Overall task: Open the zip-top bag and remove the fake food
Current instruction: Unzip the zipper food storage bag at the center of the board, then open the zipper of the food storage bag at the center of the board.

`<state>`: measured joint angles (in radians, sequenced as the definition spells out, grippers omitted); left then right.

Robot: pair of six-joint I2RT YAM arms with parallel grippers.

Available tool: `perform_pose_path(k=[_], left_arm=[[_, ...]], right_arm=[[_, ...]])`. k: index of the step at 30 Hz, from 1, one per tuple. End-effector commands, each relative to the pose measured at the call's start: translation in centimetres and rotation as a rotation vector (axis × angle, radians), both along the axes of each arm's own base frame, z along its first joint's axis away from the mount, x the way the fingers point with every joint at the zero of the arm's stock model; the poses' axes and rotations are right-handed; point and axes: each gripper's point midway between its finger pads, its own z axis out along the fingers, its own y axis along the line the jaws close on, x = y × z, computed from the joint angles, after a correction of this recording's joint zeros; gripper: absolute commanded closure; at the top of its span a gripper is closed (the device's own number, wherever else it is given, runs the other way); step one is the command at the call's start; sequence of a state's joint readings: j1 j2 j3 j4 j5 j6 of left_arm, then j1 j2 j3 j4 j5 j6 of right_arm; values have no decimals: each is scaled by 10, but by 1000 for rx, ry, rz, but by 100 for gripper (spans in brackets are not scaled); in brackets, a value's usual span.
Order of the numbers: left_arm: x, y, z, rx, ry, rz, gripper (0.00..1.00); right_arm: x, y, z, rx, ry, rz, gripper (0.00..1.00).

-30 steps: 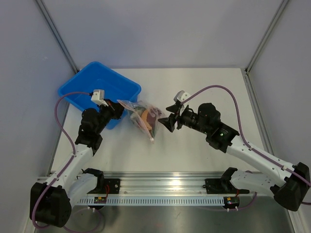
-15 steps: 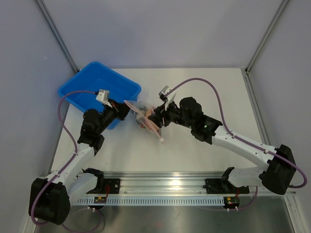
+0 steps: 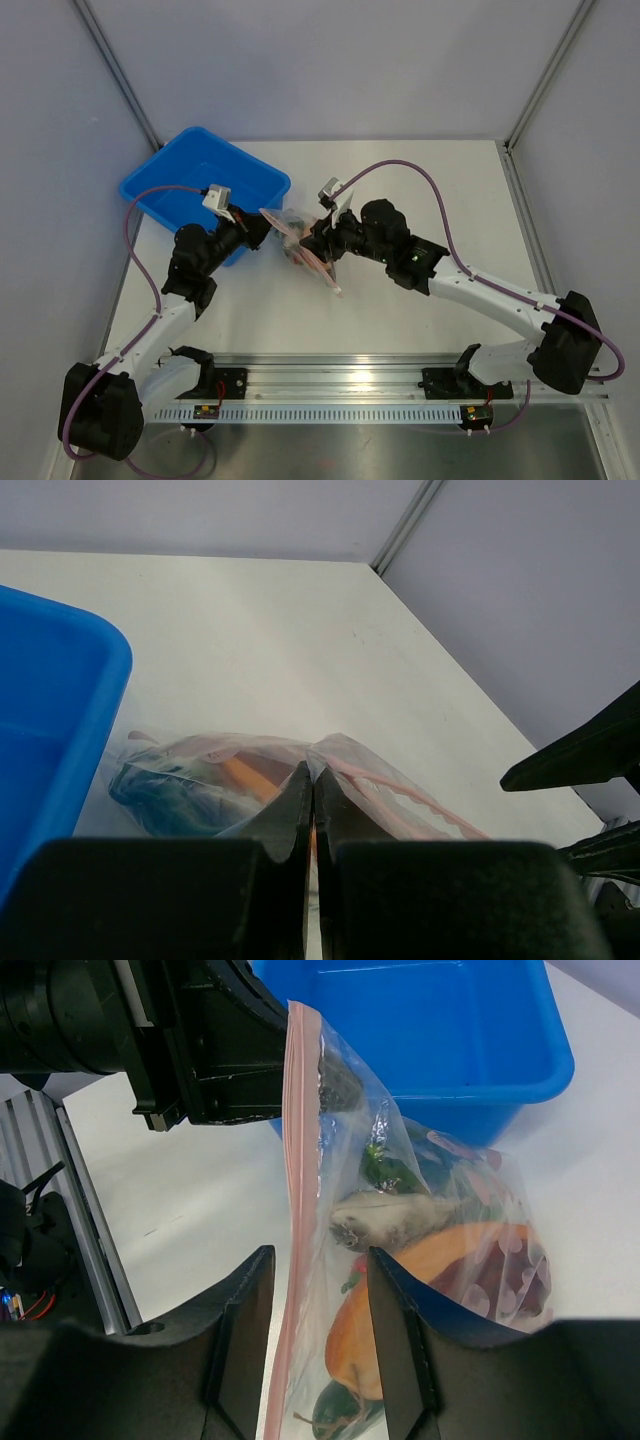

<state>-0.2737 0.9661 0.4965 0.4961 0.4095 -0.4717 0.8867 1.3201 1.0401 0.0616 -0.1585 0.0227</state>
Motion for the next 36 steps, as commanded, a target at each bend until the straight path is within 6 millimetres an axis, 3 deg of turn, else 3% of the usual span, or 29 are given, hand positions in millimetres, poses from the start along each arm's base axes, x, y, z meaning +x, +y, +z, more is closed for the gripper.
perform_pose_path(k=[1, 13, 26, 36], left_arm=[[0, -5, 36, -18, -128, -27, 100], [-2, -10, 36, -3, -134, -43, 100], [-4, -10, 38, 3, -146, -42, 100], [-5, -10, 39, 4, -151, -43, 100]], right_arm=[[-1, 11, 27, 45, -57, 21, 51], [2, 17, 24, 15, -86, 13, 53], [24, 4, 20, -13, -97, -130, 69], [28, 8, 10, -58, -85, -130, 71]])
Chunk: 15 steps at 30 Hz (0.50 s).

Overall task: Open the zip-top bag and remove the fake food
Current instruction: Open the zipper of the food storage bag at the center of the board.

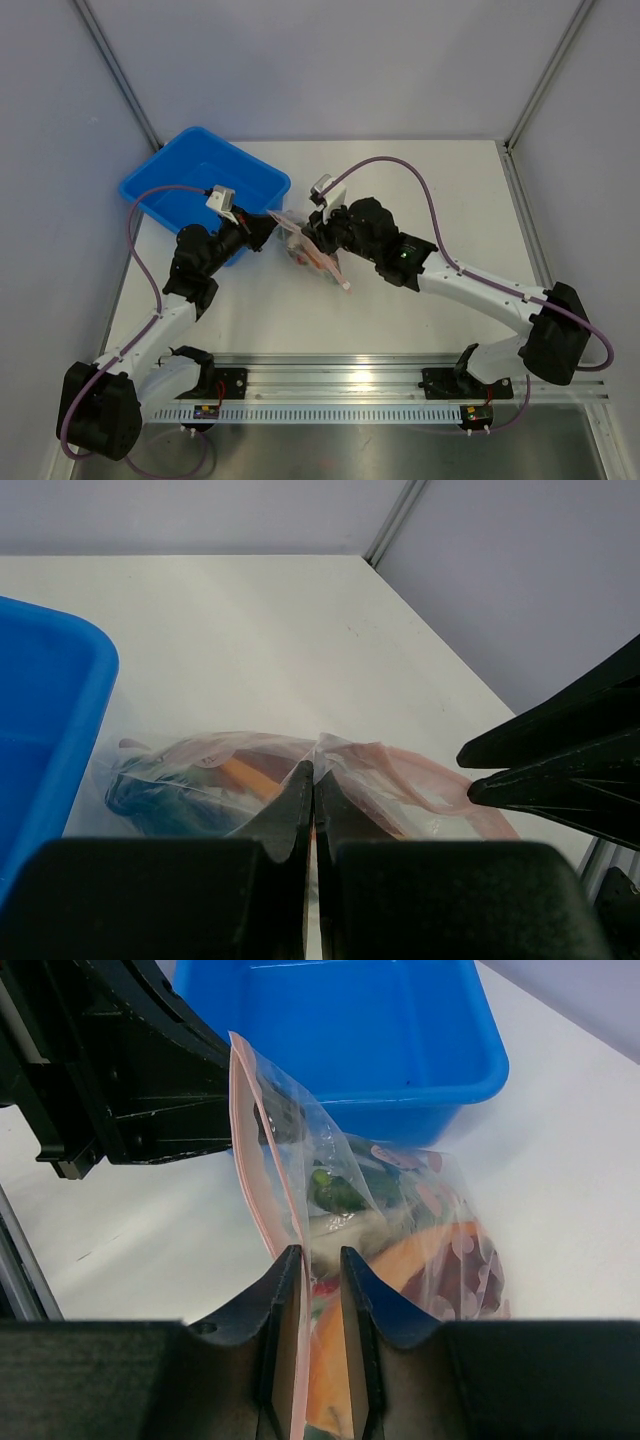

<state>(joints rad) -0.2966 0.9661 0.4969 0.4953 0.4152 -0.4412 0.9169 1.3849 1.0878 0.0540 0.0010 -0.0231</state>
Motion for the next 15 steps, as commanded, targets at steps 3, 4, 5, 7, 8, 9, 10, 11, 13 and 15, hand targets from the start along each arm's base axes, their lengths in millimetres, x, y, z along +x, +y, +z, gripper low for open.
perform_pose_path(k=[3, 4, 5, 7, 8, 9, 10, 11, 13, 15], left_arm=[[-1, -3, 39, -21, -132, -17, 100], [-1, -3, 38, -20, -127, -17, 100], [-1, -3, 40, -20, -127, -14, 100], [0, -2, 38, -16, -118, -11, 100], [1, -2, 38, -17, -115, -5, 100], [1, -1, 38, -15, -113, -3, 100], [1, -1, 37, -15, -112, -2, 100], [1, -1, 37, -16, -111, 1, 100], [1, -1, 38, -16, -111, 1, 100], [1, 0, 39, -17, -113, 4, 100]], right_arm=[[1, 9, 13, -11, -24, 17, 71], [1, 8, 12, -18, -23, 16, 71], [-1, 8, 11, -24, -23, 22, 71], [-8, 12, 10, -24, -21, 62, 70], [-10, 12, 11, -24, -25, 69, 69], [-14, 10, 4, -49, -7, 75, 68], [-16, 10, 2, -59, -3, 80, 68], [-17, 9, 1, -68, -4, 84, 68], [-20, 8, -4, -88, 9, 90, 69], [-22, 7, -6, -101, 15, 94, 73]])
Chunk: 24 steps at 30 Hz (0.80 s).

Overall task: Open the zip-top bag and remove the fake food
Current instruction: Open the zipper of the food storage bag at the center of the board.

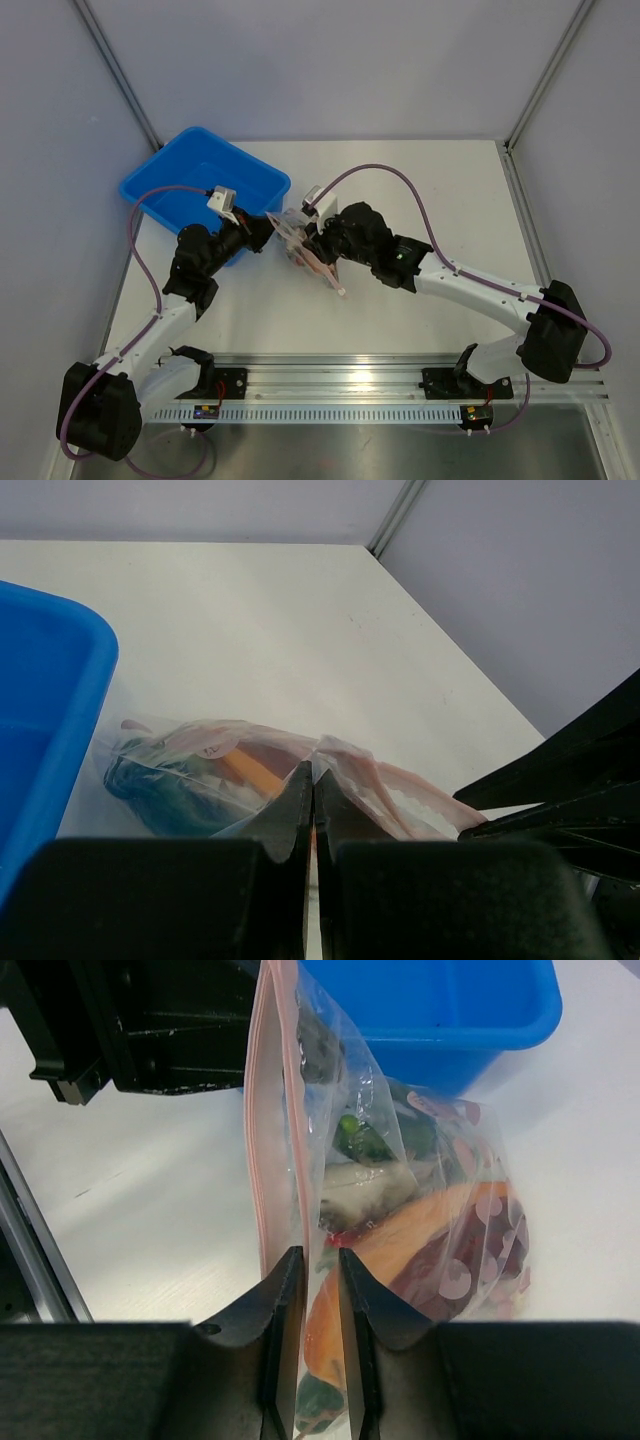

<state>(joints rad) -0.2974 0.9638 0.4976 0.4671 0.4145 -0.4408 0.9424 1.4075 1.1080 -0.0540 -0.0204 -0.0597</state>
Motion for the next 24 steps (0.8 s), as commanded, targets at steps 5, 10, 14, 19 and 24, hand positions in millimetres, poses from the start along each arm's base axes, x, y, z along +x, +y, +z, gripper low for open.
perform_pose_path(k=[5, 10, 14, 19, 24], left_arm=[[2, 1, 43, -25, -132, 10, 100], [1, -1, 44, -33, -134, 1, 100], [1, -1, 44, -34, -133, 1, 100], [0, -3, 46, -33, -124, -15, 88], [-2, 2, 48, -28, -122, 14, 66]], right_arm=[[-16, 0, 9, -37, 9, 64, 73], [-21, 1, 0, -58, 36, 85, 75], [-17, 1, 1, -49, 37, 63, 100], [5, -17, 8, -37, -16, -107, 100], [22, -45, 28, 17, -86, -288, 100]])
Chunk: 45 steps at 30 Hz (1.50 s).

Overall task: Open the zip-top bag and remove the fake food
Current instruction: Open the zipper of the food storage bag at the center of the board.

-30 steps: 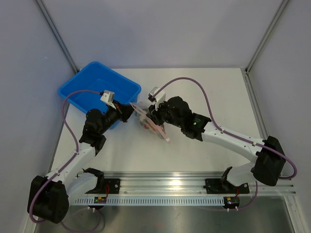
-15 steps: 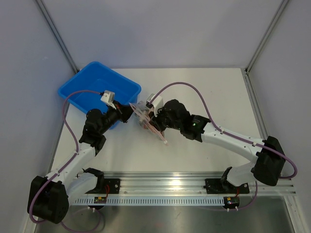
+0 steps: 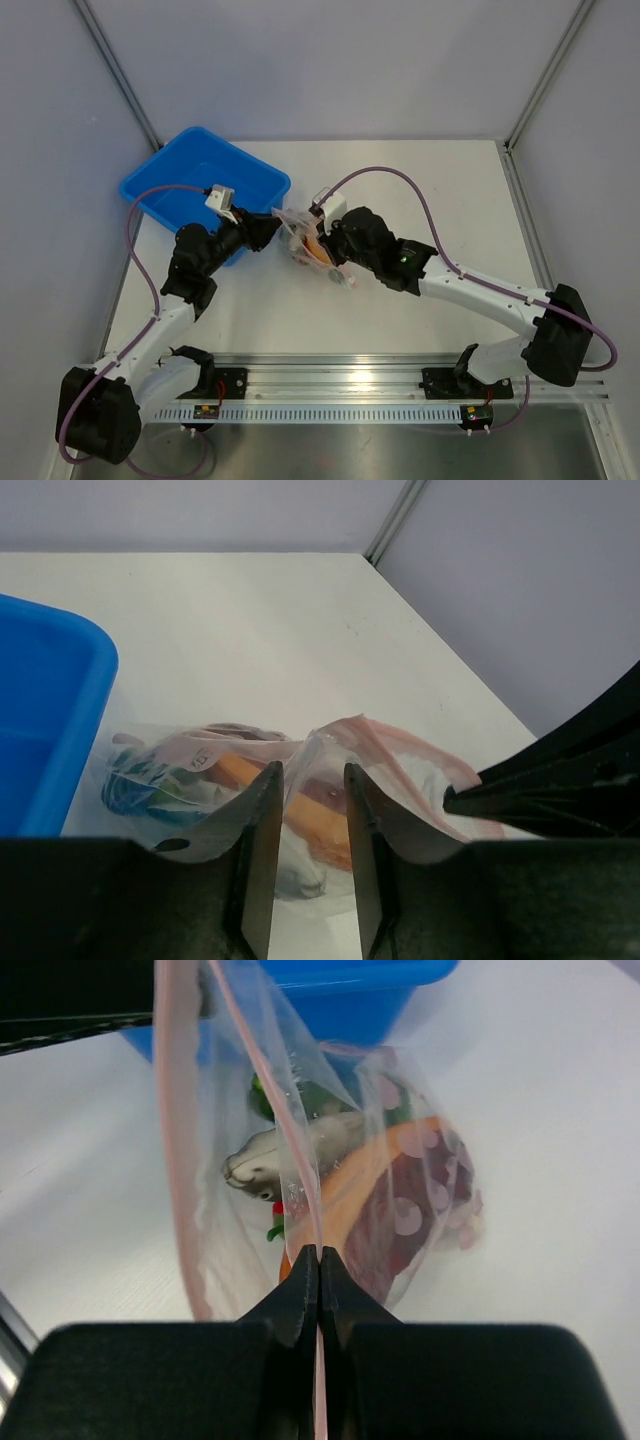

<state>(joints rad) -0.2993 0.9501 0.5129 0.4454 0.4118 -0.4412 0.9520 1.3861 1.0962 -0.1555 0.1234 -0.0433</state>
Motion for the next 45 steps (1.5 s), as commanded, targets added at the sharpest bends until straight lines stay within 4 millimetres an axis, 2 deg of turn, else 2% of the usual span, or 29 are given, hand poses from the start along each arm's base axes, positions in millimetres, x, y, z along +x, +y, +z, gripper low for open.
perform_pose_path(k=[1, 2, 9, 13, 18, 21, 22, 24, 26, 27, 28, 29, 31, 32, 33, 36, 37, 39, 40, 41, 42, 45], left_arm=[[-3, 4, 44, -30, -124, 21, 62], [-3, 6, 44, -31, -128, 34, 62], [-6, 18, 53, -47, -141, 99, 62], [-6, 16, 53, -46, -137, 87, 62], [-4, 13, 51, -42, -129, 72, 62], [-4, 12, 51, -42, -129, 70, 62], [-4, 12, 51, -41, -128, 68, 62], [-4, 12, 51, -40, -129, 70, 62], [-3, 12, 49, -38, -123, 70, 62], [-3, 12, 50, -39, -124, 69, 62], [-3, 12, 49, -37, -124, 67, 62], [-2, 11, 48, -36, -121, 67, 63], [-2, 11, 47, -35, -118, 66, 63], [-2, 10, 47, -36, -117, 62, 63], [-2, 10, 48, -36, -117, 61, 63], [-2, 10, 48, -37, -116, 59, 63], [-2, 10, 48, -36, -115, 59, 63], [-2, 10, 47, -34, -115, 58, 63], [-2, 10, 47, -35, -112, 58, 63], [-2, 10, 47, -36, -114, 58, 63], [-2, 9, 46, -35, -111, 56, 63], [-1, 8, 46, -35, -108, 50, 63]], right_arm=[[20, -27, 46, 100, -136, -199, 100], [20, -32, 52, 113, -150, -217, 100], [30, -62, 65, 115, -211, -366, 100], [39, -83, 76, 102, -254, -478, 100], [50, -95, 86, 86, -265, -539, 100], [65, -104, 80, 40, -248, -587, 100], [72, -104, 72, 19, -235, -600, 100], [85, -114, 70, 4, -220, -639, 100], [100, -128, 55, -34, -177, -692, 100], [105, -132, 57, -26, -167, -699, 100], [113, -139, 51, -25, -143, -731, 100], [122, -159, 51, -25, -122, -776, 100], [133, -181, 52, 6, -90, -838, 100], [140, -208, 57, 1, -88, -915, 100], [141, -223, 62, 3, -89, -968, 100], [135, -264, 82, 30, -106, -1124, 100], [128, -269, 93, 53, -126, -1140, 100], [118, -277, 98, 94, -130, -1179, 100], [111, -278, 107, 128, -141, -1164, 100], [109, -271, 100, 138, -123, -1119, 100], [104, -271, 104, 161, -127, -1104, 100], [101, -252, 84, 165, -50, -1022, 100]])
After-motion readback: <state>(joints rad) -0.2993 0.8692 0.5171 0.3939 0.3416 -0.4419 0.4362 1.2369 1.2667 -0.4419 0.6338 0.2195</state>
